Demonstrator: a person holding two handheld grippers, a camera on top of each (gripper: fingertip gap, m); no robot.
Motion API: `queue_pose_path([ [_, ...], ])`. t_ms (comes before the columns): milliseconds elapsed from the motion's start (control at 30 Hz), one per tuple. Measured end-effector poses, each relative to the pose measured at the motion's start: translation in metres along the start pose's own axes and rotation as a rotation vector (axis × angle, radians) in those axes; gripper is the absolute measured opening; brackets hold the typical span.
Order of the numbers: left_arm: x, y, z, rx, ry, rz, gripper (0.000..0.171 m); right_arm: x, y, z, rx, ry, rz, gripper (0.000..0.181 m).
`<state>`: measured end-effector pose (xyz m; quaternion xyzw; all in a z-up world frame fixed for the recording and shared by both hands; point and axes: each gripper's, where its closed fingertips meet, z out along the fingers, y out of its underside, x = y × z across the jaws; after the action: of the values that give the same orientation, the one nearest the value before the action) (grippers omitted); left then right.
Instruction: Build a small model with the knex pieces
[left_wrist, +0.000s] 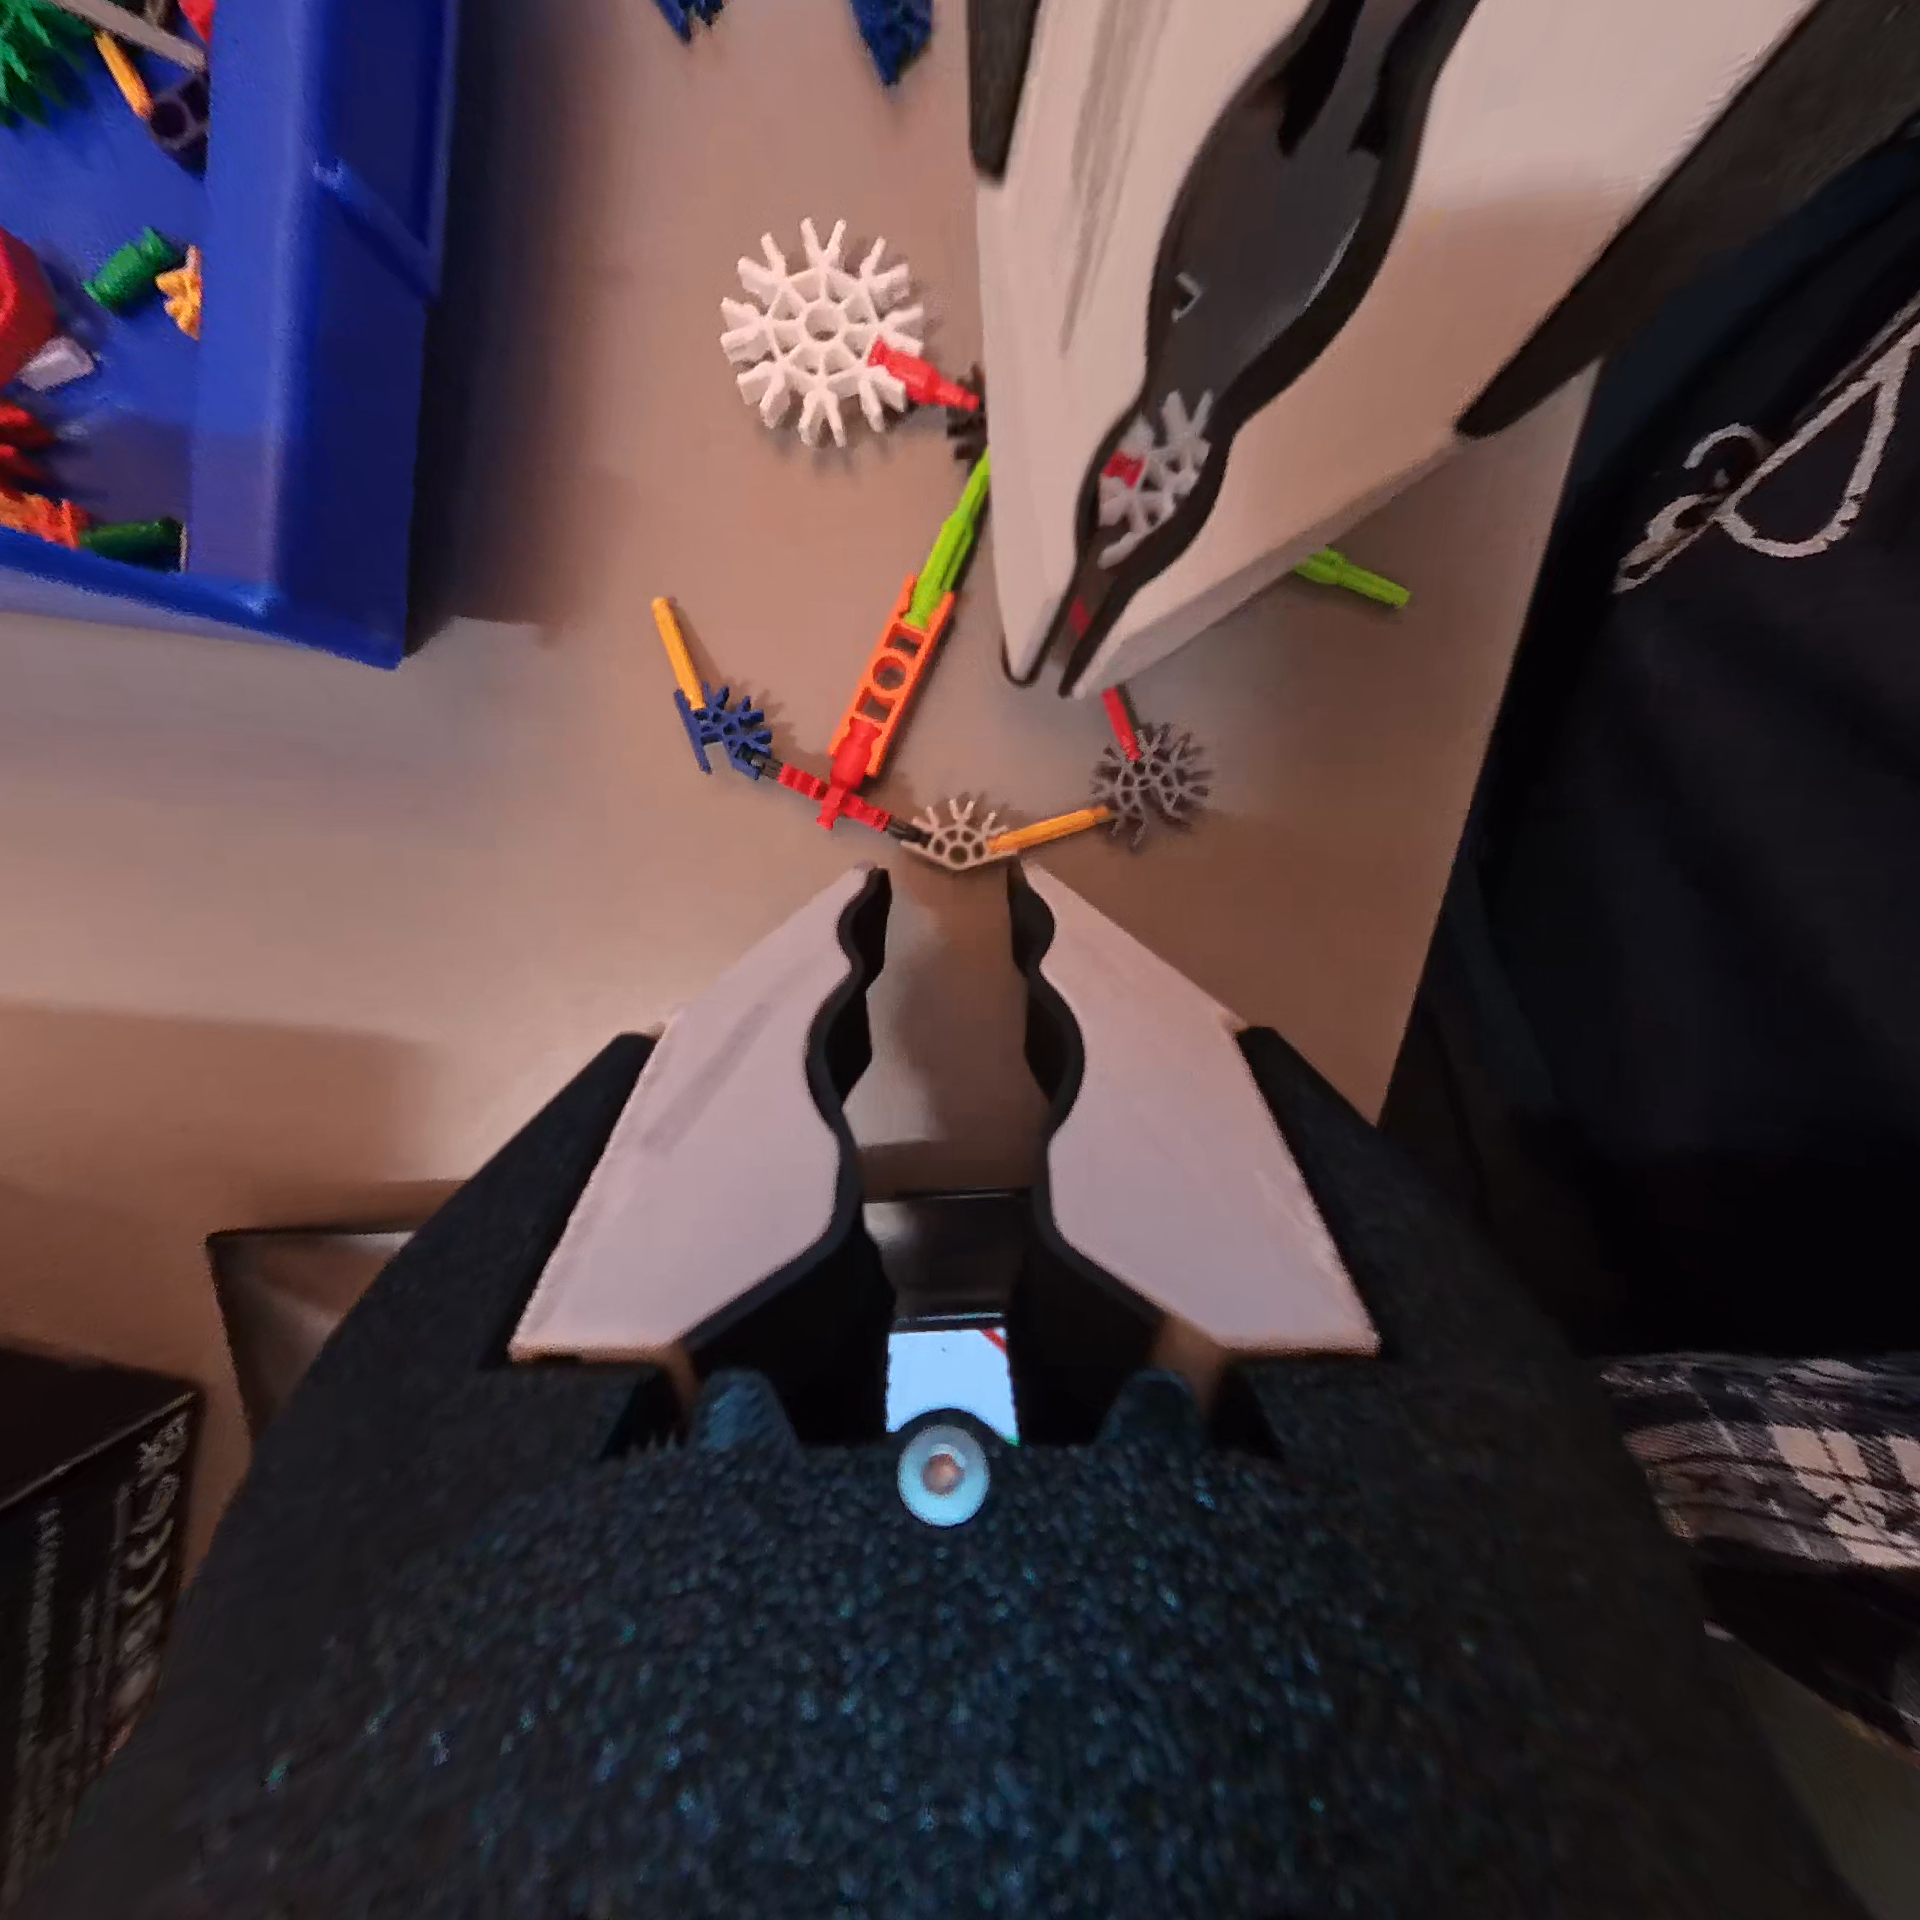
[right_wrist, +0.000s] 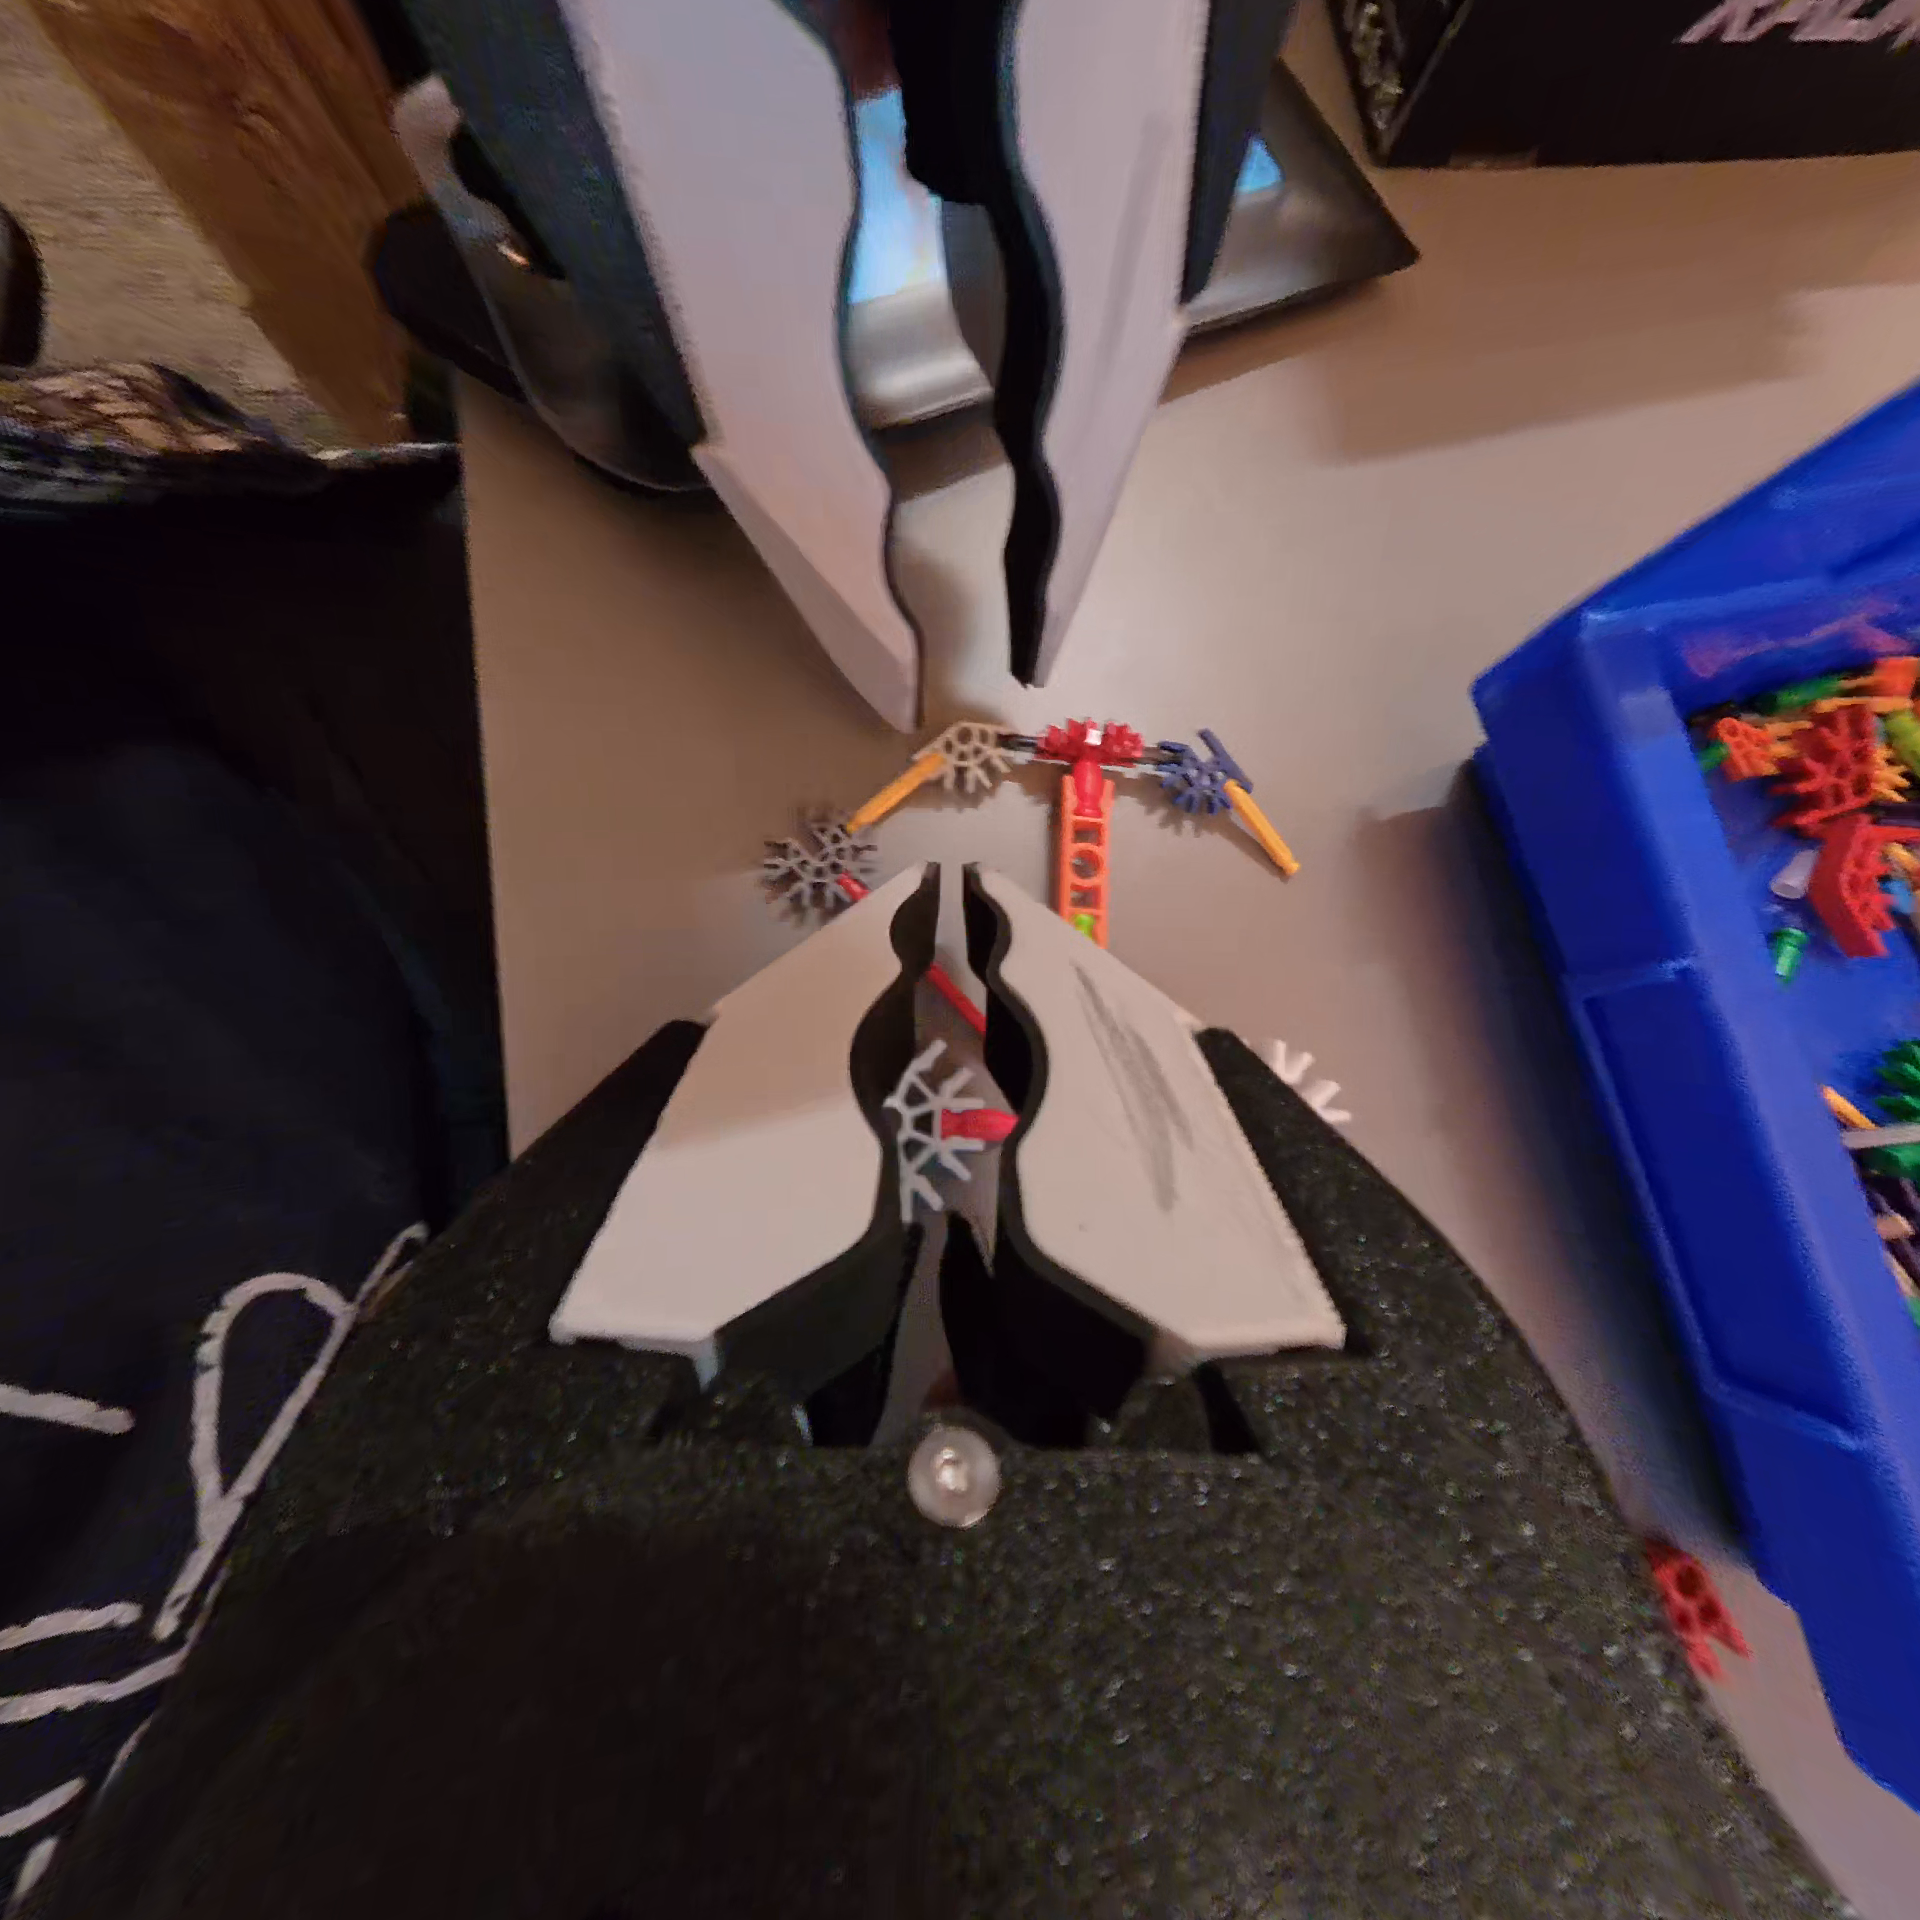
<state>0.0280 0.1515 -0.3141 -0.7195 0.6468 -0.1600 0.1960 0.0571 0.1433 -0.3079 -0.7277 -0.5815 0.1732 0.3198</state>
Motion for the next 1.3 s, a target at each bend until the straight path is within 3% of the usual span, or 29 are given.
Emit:
queue_pose_path([
  [267,0.0,0.002,0.003,0.005,0.019,0.035,0.013,-0.022,0.0,0.013,-0.032,-0.059,-0.037,0.0],
  [733,0.006,0.006,0.011,-0.022,0.053,0.079,0.011,-0.016,0.0,0.015,-0.057,-0.011,-0.044,0.0],
  [867,-0.008,0.001,-0.001,0.008,0.019,0.066,0.013,-0.015,-0.002,0.012,-0.04,-0.014,-0.025,0.0],
  [1067,-0.014,-0.001,0.003,-0.006,0.033,0.085,0.016,-0.019,0.003,0.011,-0.05,-0.054,-0.027,0.026],
  [1300,-0.01,-0.004,0.011,0.003,0.088,0.074,0.013,-0.019,0.004,0.017,-0.057,-0.057,-0.03,0.023],
])
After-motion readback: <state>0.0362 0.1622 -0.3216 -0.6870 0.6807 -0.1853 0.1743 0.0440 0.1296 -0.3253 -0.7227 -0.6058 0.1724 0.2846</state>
